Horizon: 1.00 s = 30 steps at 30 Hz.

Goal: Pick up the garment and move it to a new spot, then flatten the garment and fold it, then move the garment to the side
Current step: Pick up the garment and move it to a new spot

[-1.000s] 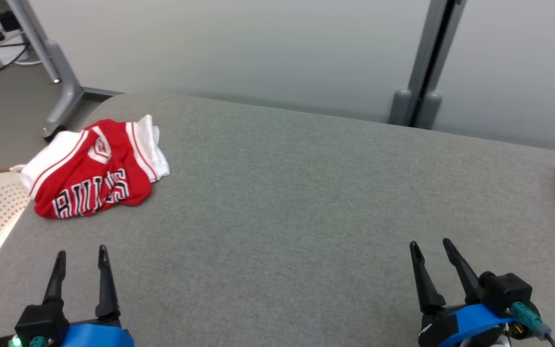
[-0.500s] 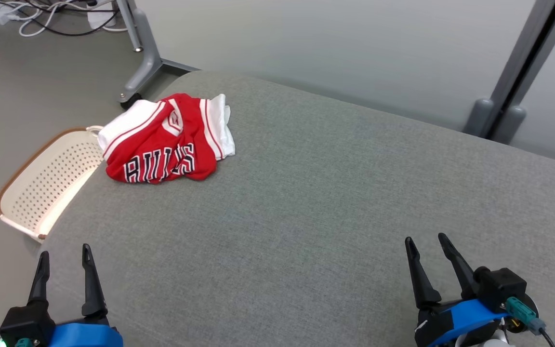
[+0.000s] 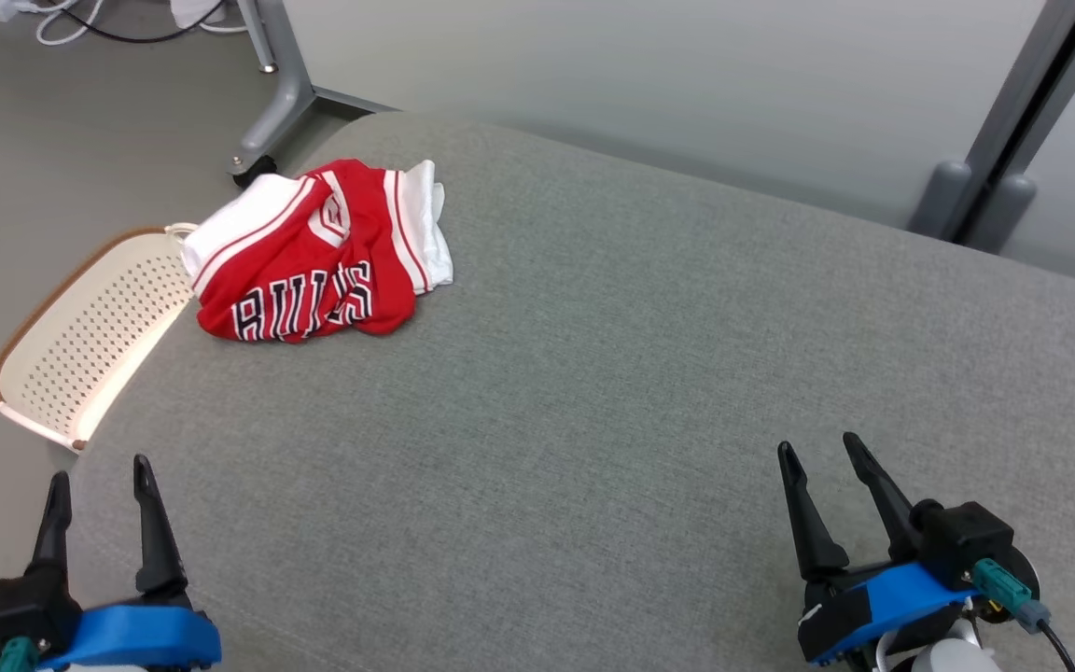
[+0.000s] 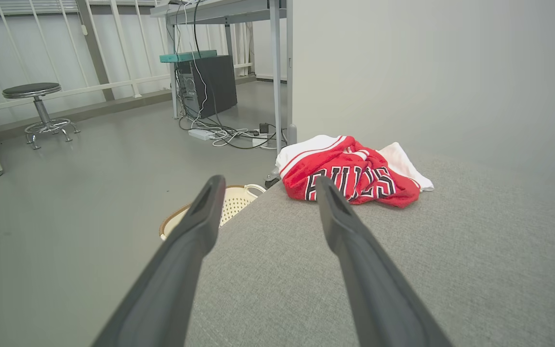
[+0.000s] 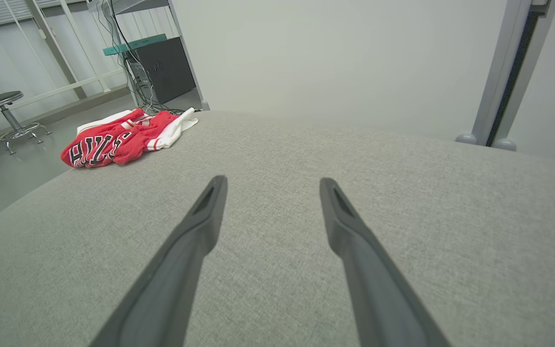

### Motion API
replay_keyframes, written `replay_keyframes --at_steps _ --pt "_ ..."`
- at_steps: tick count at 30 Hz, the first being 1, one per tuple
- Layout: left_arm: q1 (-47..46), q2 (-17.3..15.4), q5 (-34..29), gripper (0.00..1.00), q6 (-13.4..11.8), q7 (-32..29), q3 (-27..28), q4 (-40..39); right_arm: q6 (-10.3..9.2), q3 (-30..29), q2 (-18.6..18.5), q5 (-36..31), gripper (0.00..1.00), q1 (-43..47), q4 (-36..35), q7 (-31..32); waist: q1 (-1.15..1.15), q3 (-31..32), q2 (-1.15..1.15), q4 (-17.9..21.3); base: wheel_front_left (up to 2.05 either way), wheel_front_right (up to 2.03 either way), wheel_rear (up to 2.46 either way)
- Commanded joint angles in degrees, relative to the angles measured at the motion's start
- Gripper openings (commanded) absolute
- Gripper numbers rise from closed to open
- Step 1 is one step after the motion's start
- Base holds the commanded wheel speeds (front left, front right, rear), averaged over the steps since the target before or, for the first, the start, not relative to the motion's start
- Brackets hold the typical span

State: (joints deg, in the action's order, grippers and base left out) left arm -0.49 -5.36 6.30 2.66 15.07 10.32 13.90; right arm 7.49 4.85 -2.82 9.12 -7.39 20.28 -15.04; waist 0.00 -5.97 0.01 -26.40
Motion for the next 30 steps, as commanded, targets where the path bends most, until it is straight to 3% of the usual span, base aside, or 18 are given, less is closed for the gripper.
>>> replay_keyframes --at_steps 1,8,16,24,30 --pt "-2.05 -0.47 0.29 1.00 0.21 0.13 0.00 0.09 0.01 -0.18 -0.15 -0.50 1.00 -1.07 -0.44 -0.20 0.00 -0.55 -0.01 0.34 0.00 0.00 0.00" --pt "-13.05 -3.84 2.04 1.00 0.96 0.13 2.61 4.09 0.02 -0.95 -0.18 -4.36 1.00 -4.12 -3.96 0.16 0.00 -6.35 -0.01 4.78 0.00 0.00 0.00" --pt "-29.77 -10.29 3.92 1.00 1.33 0.15 5.90 11.15 0.01 -1.85 -0.71 -8.75 1.00 -7.00 -13.38 3.21 0.00 -15.49 -0.01 11.63 0.00 0.00 0.00" --pt "-41.96 -17.22 4.64 1.00 2.74 0.13 6.92 24.10 0.01 -3.41 -1.45 -10.75 1.00 -6.74 -23.73 7.01 0.00 -23.23 -0.01 17.04 0.00 0.00 0.00" --pt "-48.91 -19.40 5.40 1.00 3.54 -3.62 5.34 37.86 0.01 -4.23 -2.17 -11.58 1.00 -5.58 -29.38 9.33 0.00 -26.95 -0.01 18.48 0.00 0.00 0.00"
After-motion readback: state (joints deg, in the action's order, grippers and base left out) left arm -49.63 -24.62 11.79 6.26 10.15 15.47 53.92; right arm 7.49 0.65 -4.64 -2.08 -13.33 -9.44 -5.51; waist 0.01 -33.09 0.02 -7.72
